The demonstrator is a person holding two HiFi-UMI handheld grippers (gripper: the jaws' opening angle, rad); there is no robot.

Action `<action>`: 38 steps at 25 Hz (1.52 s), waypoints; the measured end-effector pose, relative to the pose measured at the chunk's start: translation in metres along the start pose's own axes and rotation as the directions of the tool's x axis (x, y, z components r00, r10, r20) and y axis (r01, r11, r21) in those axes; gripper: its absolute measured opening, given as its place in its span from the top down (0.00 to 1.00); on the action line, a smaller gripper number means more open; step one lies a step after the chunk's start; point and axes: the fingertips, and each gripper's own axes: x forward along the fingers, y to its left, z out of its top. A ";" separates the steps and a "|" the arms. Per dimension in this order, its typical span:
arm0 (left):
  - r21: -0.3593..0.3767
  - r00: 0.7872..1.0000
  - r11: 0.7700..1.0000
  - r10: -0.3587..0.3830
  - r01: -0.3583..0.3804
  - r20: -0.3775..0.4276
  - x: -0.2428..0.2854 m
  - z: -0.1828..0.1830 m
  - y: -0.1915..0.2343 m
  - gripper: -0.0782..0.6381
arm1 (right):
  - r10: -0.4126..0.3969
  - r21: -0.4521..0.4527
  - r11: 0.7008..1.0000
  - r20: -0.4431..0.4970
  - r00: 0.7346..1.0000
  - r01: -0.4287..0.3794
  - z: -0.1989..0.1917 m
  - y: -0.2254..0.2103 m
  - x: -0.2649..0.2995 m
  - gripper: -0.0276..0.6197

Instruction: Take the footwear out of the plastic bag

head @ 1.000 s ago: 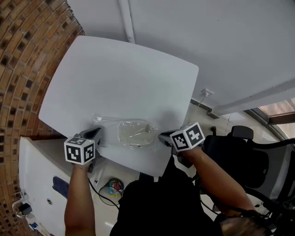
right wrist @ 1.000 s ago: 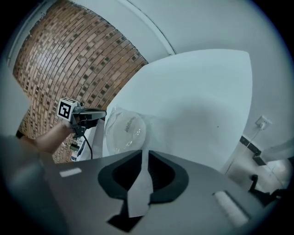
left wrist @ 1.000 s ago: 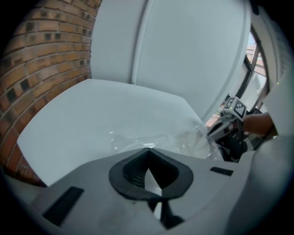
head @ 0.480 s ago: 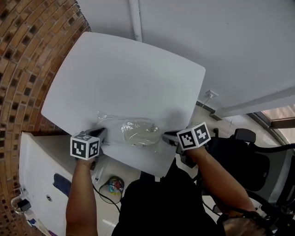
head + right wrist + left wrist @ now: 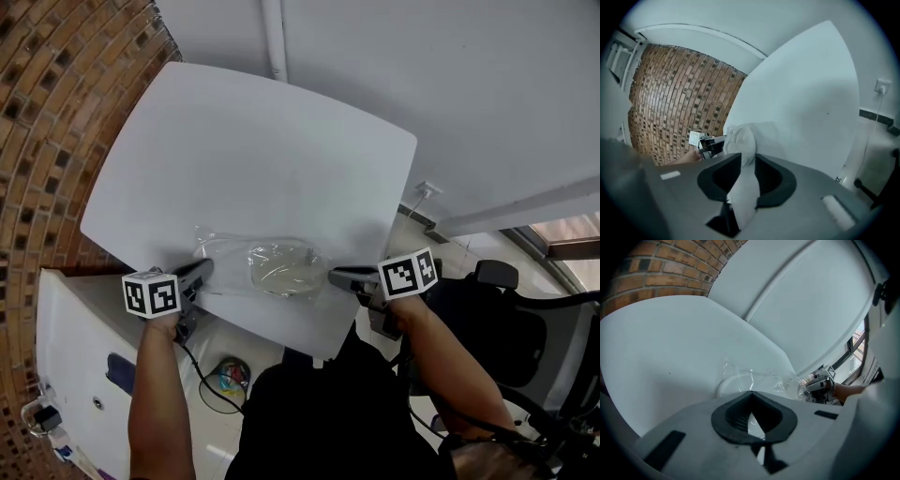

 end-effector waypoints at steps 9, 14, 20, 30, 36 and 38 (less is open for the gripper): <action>0.048 0.999 0.999 0.022 -0.020 -0.035 0.000 0.000 0.000 0.88 | -0.001 0.013 1.000 0.009 1.000 0.001 0.005 -0.001 0.014 0.78; 0.057 0.999 0.998 0.022 -0.020 -0.040 0.001 0.000 -0.001 0.88 | 0.006 0.032 0.999 -0.006 1.000 -0.006 0.008 0.000 0.025 0.72; 0.036 1.000 0.999 0.005 -0.004 -0.031 0.001 0.000 0.000 0.88 | 0.093 0.094 0.991 0.045 0.995 -0.097 0.013 0.008 0.026 0.81; -0.032 0.999 0.999 -0.008 0.009 0.035 -0.001 0.001 0.003 0.88 | 0.322 0.123 0.931 0.167 0.932 -0.344 0.022 0.036 0.006 0.89; -0.055 0.998 0.998 -0.027 0.029 0.048 -0.001 0.002 0.002 0.88 | 0.448 0.284 0.781 0.367 0.815 -0.557 0.036 0.044 -0.003 0.88; -0.062 0.997 0.997 -0.039 0.043 0.059 0.000 0.004 -0.001 0.88 | 0.450 0.315 0.739 0.427 0.784 -0.595 0.039 0.041 -0.004 0.88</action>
